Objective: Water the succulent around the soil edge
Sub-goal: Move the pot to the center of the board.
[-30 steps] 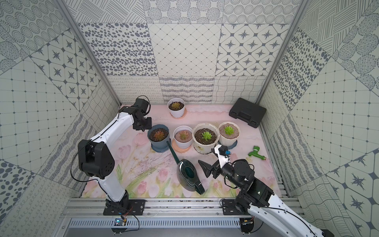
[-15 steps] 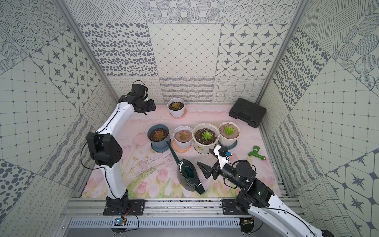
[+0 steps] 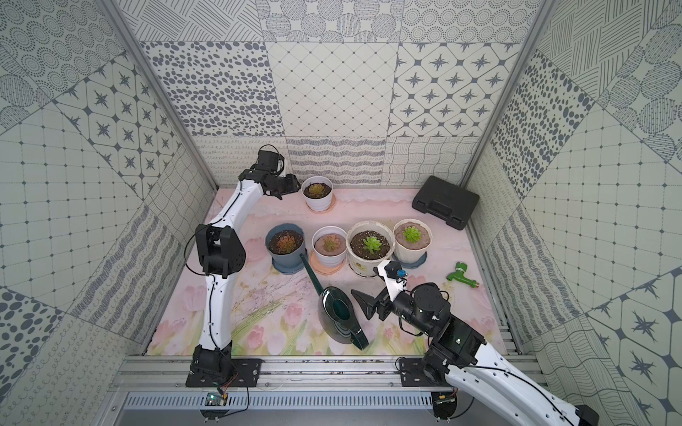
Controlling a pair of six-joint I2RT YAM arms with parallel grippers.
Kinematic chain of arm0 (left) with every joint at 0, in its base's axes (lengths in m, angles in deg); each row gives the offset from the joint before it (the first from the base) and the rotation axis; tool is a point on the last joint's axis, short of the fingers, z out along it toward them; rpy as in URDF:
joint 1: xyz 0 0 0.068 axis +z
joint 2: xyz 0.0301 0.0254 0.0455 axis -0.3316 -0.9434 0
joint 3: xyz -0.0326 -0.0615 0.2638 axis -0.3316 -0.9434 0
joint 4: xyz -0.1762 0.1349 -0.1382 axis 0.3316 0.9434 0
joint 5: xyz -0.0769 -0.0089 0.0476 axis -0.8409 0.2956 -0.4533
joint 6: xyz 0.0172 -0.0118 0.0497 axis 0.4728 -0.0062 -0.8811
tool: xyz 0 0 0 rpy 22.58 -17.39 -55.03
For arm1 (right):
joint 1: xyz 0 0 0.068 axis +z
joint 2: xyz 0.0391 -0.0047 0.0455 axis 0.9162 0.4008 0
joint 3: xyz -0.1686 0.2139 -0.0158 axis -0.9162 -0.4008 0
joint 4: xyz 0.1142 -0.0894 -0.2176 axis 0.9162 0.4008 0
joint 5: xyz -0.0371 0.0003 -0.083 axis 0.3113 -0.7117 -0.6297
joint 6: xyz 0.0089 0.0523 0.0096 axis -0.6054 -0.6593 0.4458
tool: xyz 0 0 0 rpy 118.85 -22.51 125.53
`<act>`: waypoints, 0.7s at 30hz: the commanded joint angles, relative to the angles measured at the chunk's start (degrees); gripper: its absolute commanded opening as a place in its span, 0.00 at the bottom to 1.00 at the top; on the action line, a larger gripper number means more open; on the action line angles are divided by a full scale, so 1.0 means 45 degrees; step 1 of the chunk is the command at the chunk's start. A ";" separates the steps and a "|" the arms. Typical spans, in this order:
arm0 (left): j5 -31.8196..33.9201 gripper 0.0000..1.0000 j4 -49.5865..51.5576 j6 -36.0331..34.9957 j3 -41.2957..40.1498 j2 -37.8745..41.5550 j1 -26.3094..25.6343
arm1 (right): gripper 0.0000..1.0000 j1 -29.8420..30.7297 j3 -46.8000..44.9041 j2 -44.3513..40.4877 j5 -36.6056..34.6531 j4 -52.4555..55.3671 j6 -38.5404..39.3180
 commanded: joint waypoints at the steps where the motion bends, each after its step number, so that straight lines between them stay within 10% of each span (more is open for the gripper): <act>1: -0.0676 0.53 -0.0493 0.0256 0.0470 -0.0505 -0.0167 | 0.98 0.0027 0.0057 -0.0033 -0.0188 -0.0479 0.0141; 21: 0.1396 0.28 0.1017 0.0364 0.1958 -0.1548 -0.0624 | 0.98 0.0029 0.0007 -0.0791 0.0087 -0.0289 -0.0034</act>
